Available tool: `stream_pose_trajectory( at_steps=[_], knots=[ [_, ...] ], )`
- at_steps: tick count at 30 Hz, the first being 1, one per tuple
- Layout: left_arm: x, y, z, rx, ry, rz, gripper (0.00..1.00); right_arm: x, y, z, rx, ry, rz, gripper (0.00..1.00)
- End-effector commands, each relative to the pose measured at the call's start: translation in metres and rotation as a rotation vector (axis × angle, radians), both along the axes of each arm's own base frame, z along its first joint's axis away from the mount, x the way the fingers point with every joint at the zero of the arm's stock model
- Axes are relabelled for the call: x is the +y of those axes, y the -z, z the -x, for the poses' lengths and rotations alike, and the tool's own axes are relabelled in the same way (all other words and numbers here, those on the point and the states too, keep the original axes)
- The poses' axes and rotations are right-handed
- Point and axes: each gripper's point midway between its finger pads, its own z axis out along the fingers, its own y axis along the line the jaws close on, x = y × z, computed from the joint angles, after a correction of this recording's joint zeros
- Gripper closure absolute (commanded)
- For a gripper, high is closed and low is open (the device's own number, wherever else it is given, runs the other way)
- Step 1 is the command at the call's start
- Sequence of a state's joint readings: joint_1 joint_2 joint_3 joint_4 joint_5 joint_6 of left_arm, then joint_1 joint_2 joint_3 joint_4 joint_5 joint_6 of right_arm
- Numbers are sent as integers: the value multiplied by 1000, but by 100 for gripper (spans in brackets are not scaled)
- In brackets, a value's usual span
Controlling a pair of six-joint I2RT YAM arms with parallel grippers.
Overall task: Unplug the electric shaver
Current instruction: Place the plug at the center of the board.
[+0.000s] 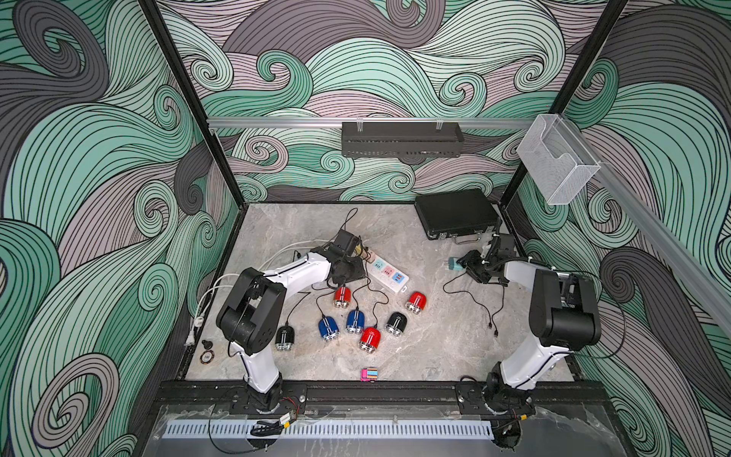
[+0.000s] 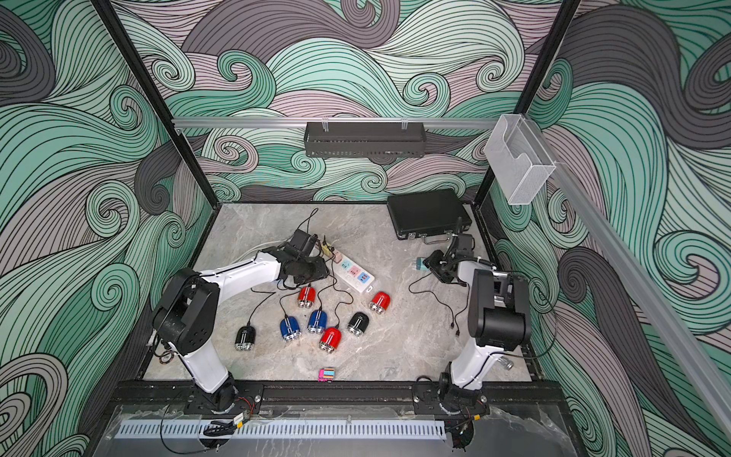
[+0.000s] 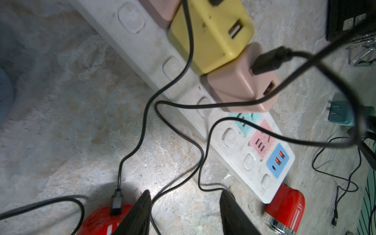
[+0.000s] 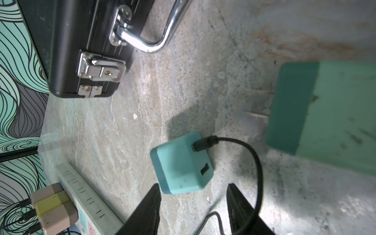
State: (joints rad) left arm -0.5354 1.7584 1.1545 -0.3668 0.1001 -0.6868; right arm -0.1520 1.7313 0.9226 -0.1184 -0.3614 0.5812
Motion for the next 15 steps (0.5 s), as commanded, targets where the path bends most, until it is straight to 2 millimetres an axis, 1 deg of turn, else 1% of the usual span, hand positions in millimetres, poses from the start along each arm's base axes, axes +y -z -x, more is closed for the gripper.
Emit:
stream_pose_trajectory(
  at_steps=[1,8,15],
  knots=[
    [1,-15,1,-36,15,-12,45,-7,-7,8,-1,25,32,44],
    [1,-23,3,-54,23,-24,40,-13,-21,18,-25,34,82,33],
    [3,-34,5,-81,32,-47,37,-21,-39,32,-45,49,153,30]
  ],
)
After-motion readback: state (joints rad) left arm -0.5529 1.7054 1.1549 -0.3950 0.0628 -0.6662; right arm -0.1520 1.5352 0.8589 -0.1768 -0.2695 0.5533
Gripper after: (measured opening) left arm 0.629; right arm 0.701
